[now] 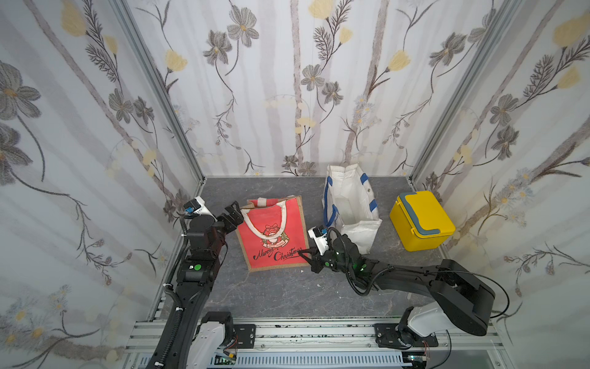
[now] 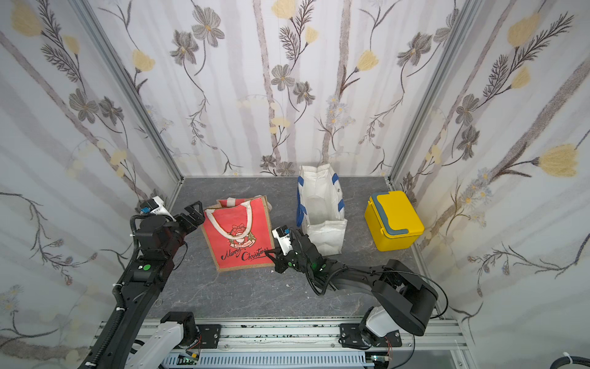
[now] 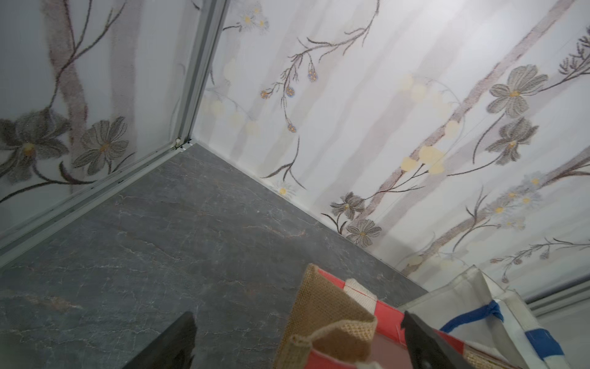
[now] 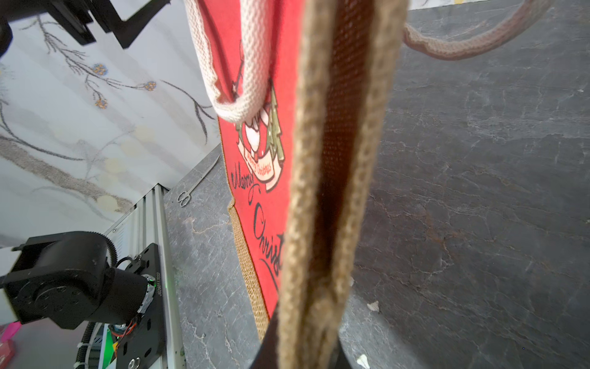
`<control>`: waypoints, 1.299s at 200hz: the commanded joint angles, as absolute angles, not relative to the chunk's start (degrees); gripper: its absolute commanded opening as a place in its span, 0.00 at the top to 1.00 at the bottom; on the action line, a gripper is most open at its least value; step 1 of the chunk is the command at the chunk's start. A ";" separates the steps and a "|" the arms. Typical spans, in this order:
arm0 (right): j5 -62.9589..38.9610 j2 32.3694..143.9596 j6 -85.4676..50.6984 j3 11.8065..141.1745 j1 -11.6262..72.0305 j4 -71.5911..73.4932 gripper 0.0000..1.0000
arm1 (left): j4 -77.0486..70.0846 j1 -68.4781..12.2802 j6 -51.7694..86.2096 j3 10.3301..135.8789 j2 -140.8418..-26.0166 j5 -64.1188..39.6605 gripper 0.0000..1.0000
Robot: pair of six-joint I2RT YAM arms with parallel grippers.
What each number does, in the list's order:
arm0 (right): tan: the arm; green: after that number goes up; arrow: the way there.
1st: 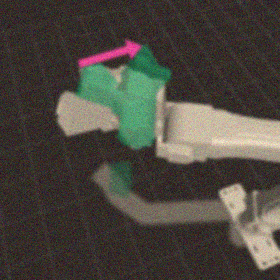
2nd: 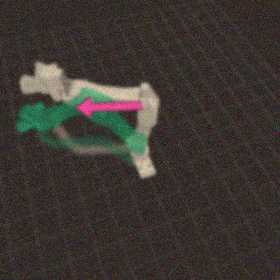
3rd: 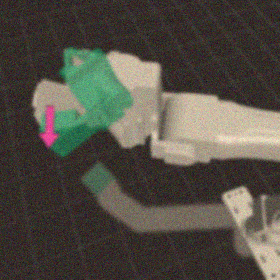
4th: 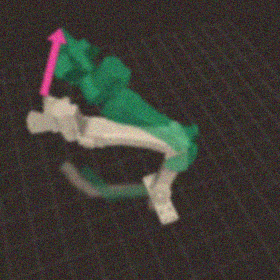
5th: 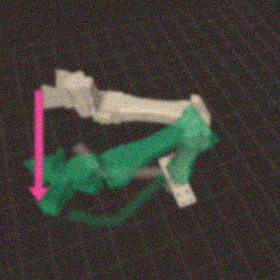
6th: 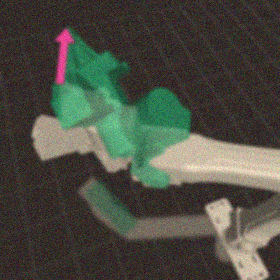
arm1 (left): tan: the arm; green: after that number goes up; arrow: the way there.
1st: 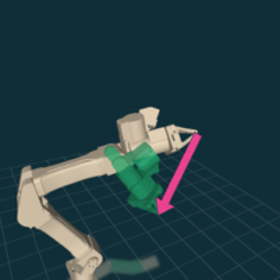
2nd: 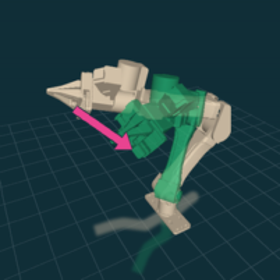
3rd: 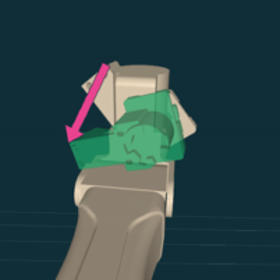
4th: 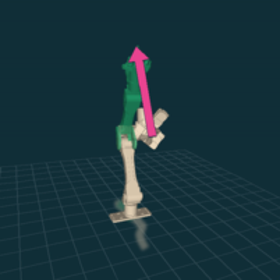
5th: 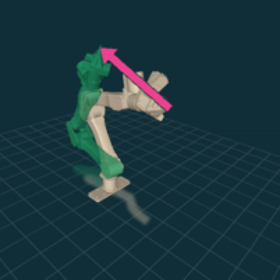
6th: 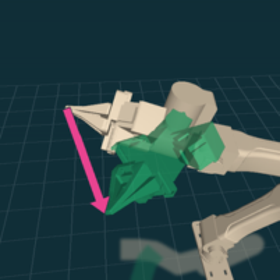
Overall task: Put away the canvas bag
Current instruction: Place the canvas bag at the center of the board.
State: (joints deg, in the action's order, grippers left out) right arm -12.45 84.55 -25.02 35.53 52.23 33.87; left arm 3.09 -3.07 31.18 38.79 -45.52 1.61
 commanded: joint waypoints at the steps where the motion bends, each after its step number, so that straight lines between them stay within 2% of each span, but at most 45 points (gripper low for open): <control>1: -10.96 85.23 -27.42 37.32 51.69 29.57 1.00 | -0.29 -2.90 36.27 31.62 -43.84 2.76 0.00; 27: -10.68 85.82 -26.87 39.37 50.90 27.04 1.00 | -11.77 -2.94 40.95 20.25 -44.36 -5.58 0.13; 57: -11.02 86.00 -25.68 41.42 49.60 23.67 1.00 | -24.40 -3.03 43.99 13.50 -48.81 -9.67 0.23; 111: -11.96 89.62 -22.44 47.18 48.34 18.04 1.00 | -39.89 -5.97 42.85 11.33 -64.68 -14.26 0.25; 177: -12.10 93.07 -21.45 50.27 48.01 16.43 1.00 | -43.12 -8.88 42.32 13.85 -77.10 -10.42 0.26; 200: -11.89 93.75 -21.22 50.18 47.66 16.57 1.00 | -42.36 -9.74 43.35 14.40 -80.07 -8.01 0.17; 217: -12.35 94.45 -21.18 50.27 47.50 16.86 1.00 | -45.17 -10.06 43.72 14.00 -82.85 -9.98 0.16; 236: -12.50 95.16 -21.41 50.35 45.71 17.05 1.00 | -47.07 -10.65 44.60 13.58 -84.45 -11.62 0.20; 254: -12.37 95.99 -22.22 50.78 44.85 17.16 1.00 | -49.00 -11.87 44.47 12.63 -84.26 -12.56 0.28; 260: -12.15 96.42 -22.67 51.04 44.74 17.22 0.96 | -49.12 -12.18 44.47 12.43 -84.12 -12.61 0.30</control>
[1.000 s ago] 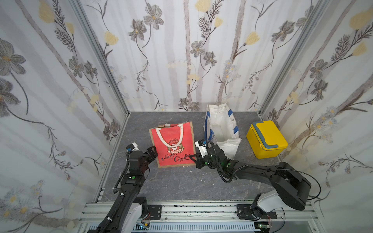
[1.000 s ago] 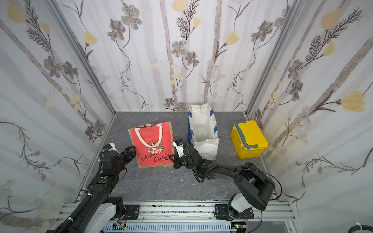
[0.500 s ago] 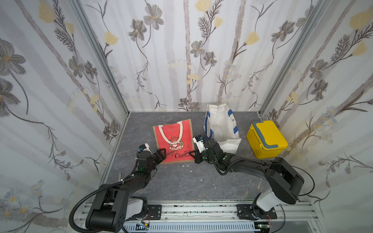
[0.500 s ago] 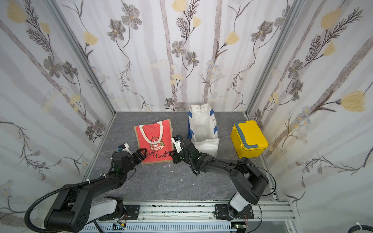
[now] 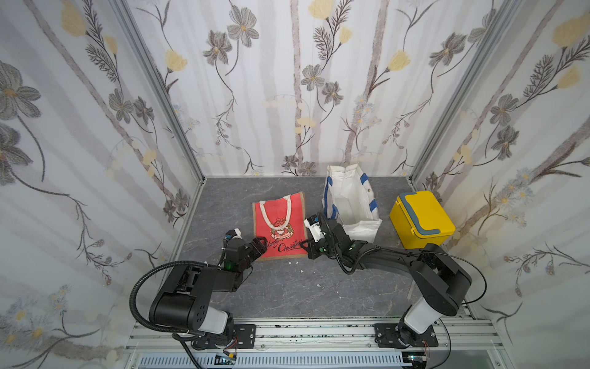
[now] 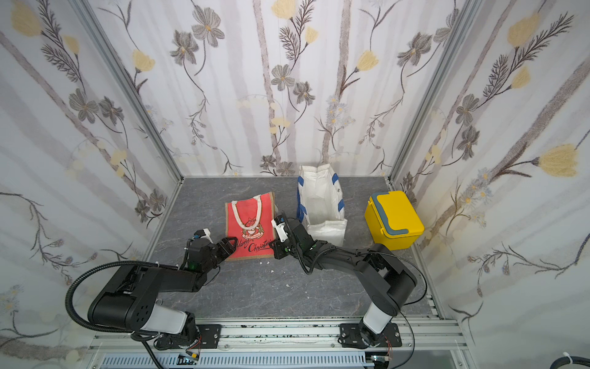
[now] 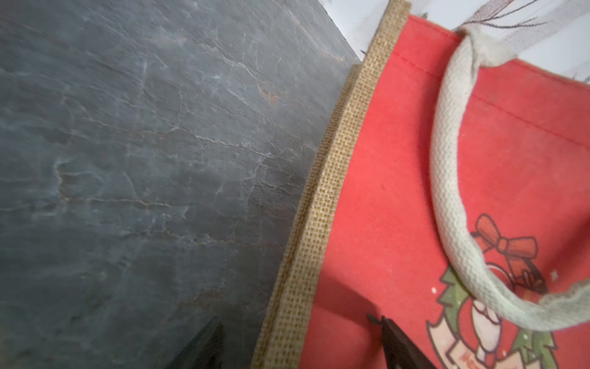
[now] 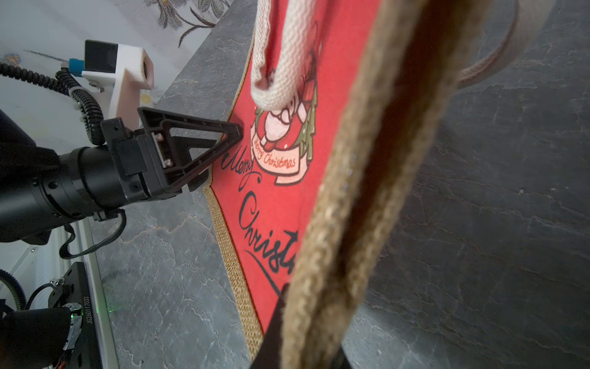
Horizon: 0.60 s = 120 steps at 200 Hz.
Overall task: Put away the canvas bag
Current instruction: Place the canvas bag at the center of the board.
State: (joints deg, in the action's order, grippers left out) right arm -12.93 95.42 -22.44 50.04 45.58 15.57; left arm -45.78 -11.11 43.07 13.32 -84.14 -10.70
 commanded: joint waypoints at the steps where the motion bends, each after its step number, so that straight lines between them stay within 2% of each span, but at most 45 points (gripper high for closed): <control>1: -12.09 96.50 -22.76 51.09 44.74 17.18 0.95 | -49.08 -12.24 44.47 12.41 -84.16 -12.63 0.30; 16: -11.70 98.37 -23.84 52.83 44.65 16.04 0.89 | -50.43 -12.65 44.68 11.84 -84.52 -13.30 0.32; 38: -10.26 102.05 -25.66 56.13 44.74 13.54 0.91 | -51.43 -12.82 45.53 11.14 -85.61 -13.75 0.40; 50: -9.94 103.42 -26.76 57.15 44.80 13.27 0.92 | -52.96 -13.08 45.66 10.33 -85.64 -14.04 0.40; 72: -8.72 104.19 -27.73 57.83 45.13 13.93 0.88 | -53.34 -13.26 45.62 10.35 -85.97 -15.09 0.46; 89: -7.66 104.39 -27.69 58.52 45.43 13.41 0.85 | -53.63 -13.36 45.73 9.96 -85.92 -14.74 0.57; 100: -7.80 104.57 -27.63 58.87 45.44 13.24 0.83 | -53.54 -13.33 45.55 9.90 -85.87 -14.41 0.70; 120: -7.74 104.51 -27.71 59.24 45.69 13.28 0.85 | -53.23 -13.32 45.00 10.28 -85.40 -14.87 0.87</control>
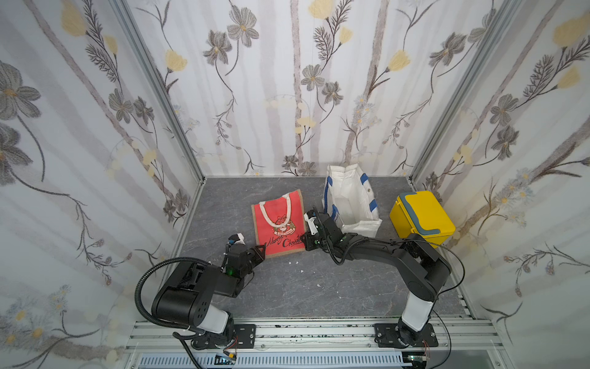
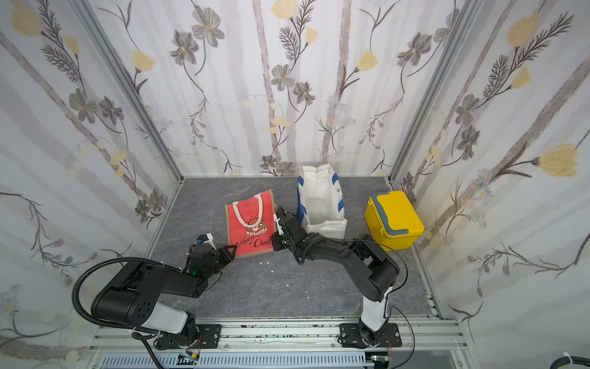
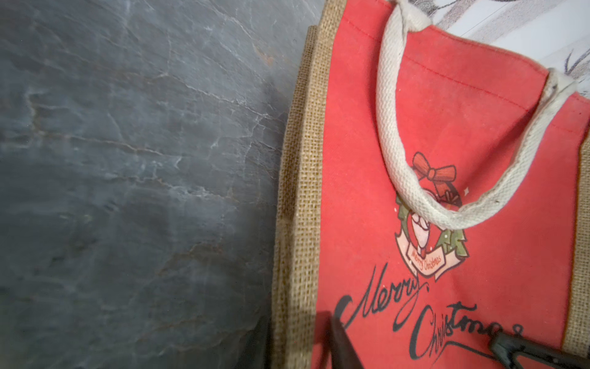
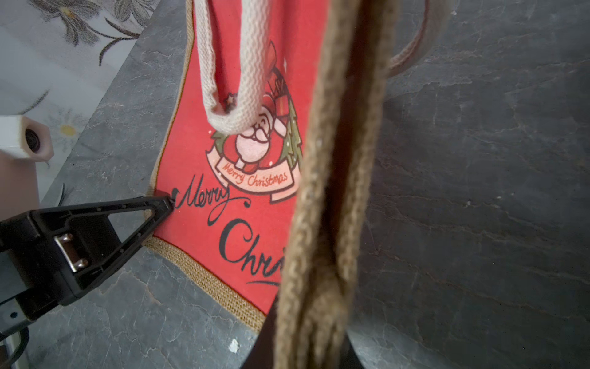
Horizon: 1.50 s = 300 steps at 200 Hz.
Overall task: Put away the canvas bag
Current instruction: Place the canvas bag at the center of the board.
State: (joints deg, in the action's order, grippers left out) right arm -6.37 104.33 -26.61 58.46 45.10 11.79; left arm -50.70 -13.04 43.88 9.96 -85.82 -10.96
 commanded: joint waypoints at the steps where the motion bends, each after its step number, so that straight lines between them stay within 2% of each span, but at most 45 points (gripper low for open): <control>1: -7.69 104.51 -27.70 59.28 45.70 13.27 0.85 | -53.16 -13.34 45.00 10.28 -85.33 -14.91 0.88; 12: -7.58 104.18 -27.85 59.58 45.77 13.50 0.86 | -52.67 -13.35 44.96 10.53 -84.25 -14.75 1.00; 42: -6.49 103.89 -28.61 62.95 45.94 13.29 0.86 | -45.36 -13.35 43.88 14.59 -78.57 -13.32 1.00; 67: -5.15 105.03 -29.46 68.73 45.90 12.10 0.88 | -31.88 -12.52 40.49 23.59 -73.03 -7.55 1.00; 93: -4.01 107.17 -29.18 77.99 45.88 8.22 0.89 | -24.32 -9.14 39.51 33.98 -72.28 -7.27 1.00; 110: -3.18 107.48 -30.61 80.08 45.97 6.63 0.87 | -20.80 -8.64 40.32 36.29 -70.99 -5.76 1.00; 151: -5.54 108.11 -33.21 73.10 46.67 7.20 0.75 | -19.55 -8.61 43.18 26.28 -67.18 -6.66 1.00; 180: -5.04 107.44 -34.12 67.59 49.01 5.21 0.75 | -18.55 -8.82 44.59 18.53 -63.67 -7.76 1.00; 216: -4.26 105.41 -35.73 61.61 51.38 3.60 0.65 | -14.77 -8.96 46.57 11.96 -55.46 -7.45 1.00; 231: -4.23 104.48 -36.62 59.32 52.21 4.01 0.63 | -12.66 -8.96 47.56 10.18 -51.61 -7.82 0.91; 243: -4.02 103.83 -37.00 58.30 52.79 3.65 0.57 | -9.93 -9.05 47.85 9.58 -48.36 -7.55 0.83; 256: -2.76 103.11 -36.67 58.12 53.54 2.49 0.58 | -6.32 -9.05 47.49 9.53 -44.83 -6.12 0.69; 269: -2.07 102.45 -36.50 58.16 53.92 0.90 0.56 | -4.21 -9.07 46.65 9.45 -41.74 -5.00 0.64; 300: 2.36 99.45 -36.41 57.15 55.44 -1.21 0.38 | -2.03 -9.05 46.14 9.49 -39.90 -3.30 0.50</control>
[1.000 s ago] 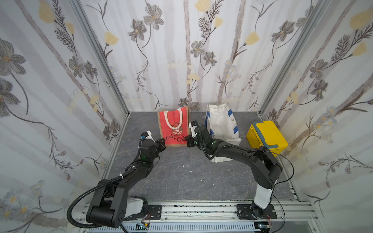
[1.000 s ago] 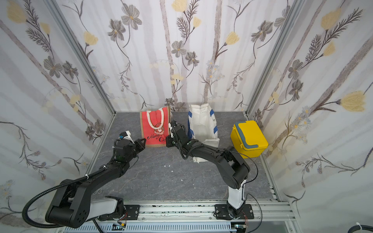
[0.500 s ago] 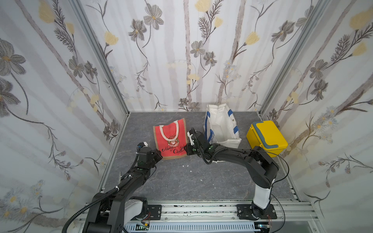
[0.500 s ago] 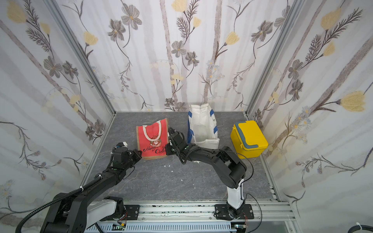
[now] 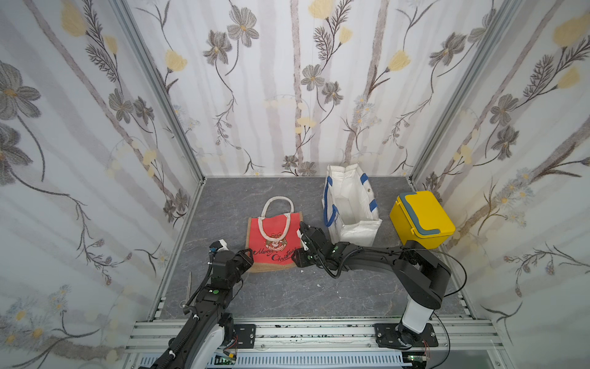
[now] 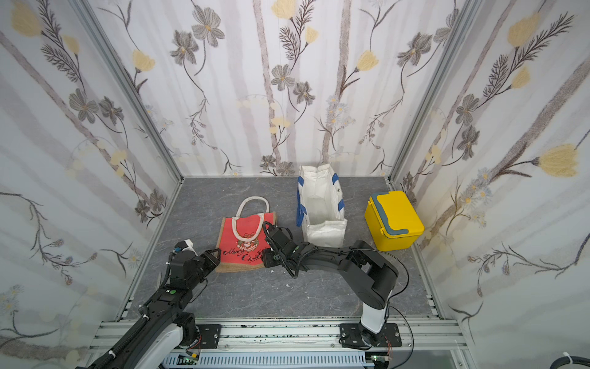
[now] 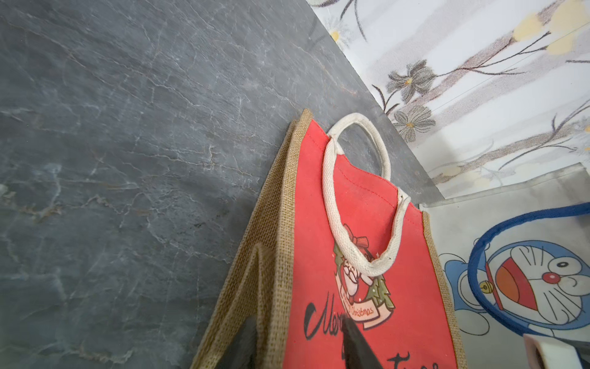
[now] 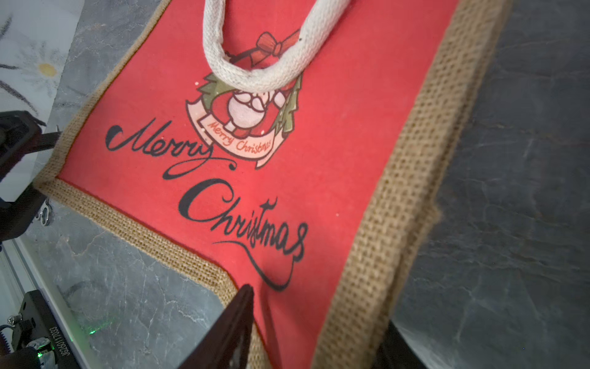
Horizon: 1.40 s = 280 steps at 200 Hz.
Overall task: Put away the canvas bag
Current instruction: Place the canvas bag at the center of the board, then press the canvas bag at the center of the board.
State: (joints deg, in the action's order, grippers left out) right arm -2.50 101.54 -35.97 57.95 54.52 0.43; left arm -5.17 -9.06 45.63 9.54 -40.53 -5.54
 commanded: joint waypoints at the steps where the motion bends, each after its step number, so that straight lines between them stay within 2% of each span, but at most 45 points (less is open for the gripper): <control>1: 2.59 99.39 -36.36 57.14 55.49 -1.31 0.38 | -2.03 -9.05 46.14 9.53 -39.90 -3.28 0.49; 35: 10.46 97.98 -33.28 57.22 56.34 -3.81 0.31 | -2.21 -9.49 44.84 12.10 -40.29 -0.27 0.45; 67: 20.17 95.84 -27.08 56.74 59.50 0.26 0.27 | -6.05 -9.96 46.46 14.69 -42.41 -2.43 0.50; 85: 21.19 95.19 -23.15 55.28 60.20 6.69 0.28 | -7.21 -10.89 48.30 15.44 -43.38 -0.33 0.50; 94: 18.80 95.31 -21.00 54.32 60.20 10.97 0.29 | -9.57 -10.99 49.67 15.01 -43.99 -1.16 0.51; 112: 13.41 96.29 -16.03 51.34 60.22 22.37 0.35 | -15.45 -11.32 54.01 14.32 -47.14 -5.21 0.60; 127: 11.24 97.82 -12.94 49.23 60.25 30.85 0.38 | -20.94 -11.96 57.22 14.10 -51.15 -9.39 0.71; 156: 10.46 102.56 -8.56 49.13 61.20 41.61 0.39 | -29.38 -14.79 62.41 13.41 -57.65 -10.27 0.73; 186: 9.63 108.75 -6.50 50.77 62.25 48.45 0.49 | -32.94 -19.36 63.54 14.03 -65.98 -6.13 0.78; 225: 11.88 115.38 -6.27 51.24 63.67 51.76 0.66 | -37.91 -21.15 64.96 12.52 -75.65 -2.69 0.89; 280: 14.13 118.52 -11.82 49.81 64.42 47.14 0.75 | -32.07 -22.32 66.12 10.25 -78.77 3.99 0.95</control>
State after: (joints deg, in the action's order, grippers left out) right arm 11.94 118.17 -8.86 49.95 64.42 48.16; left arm -36.16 -22.24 63.33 10.59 -78.63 -0.82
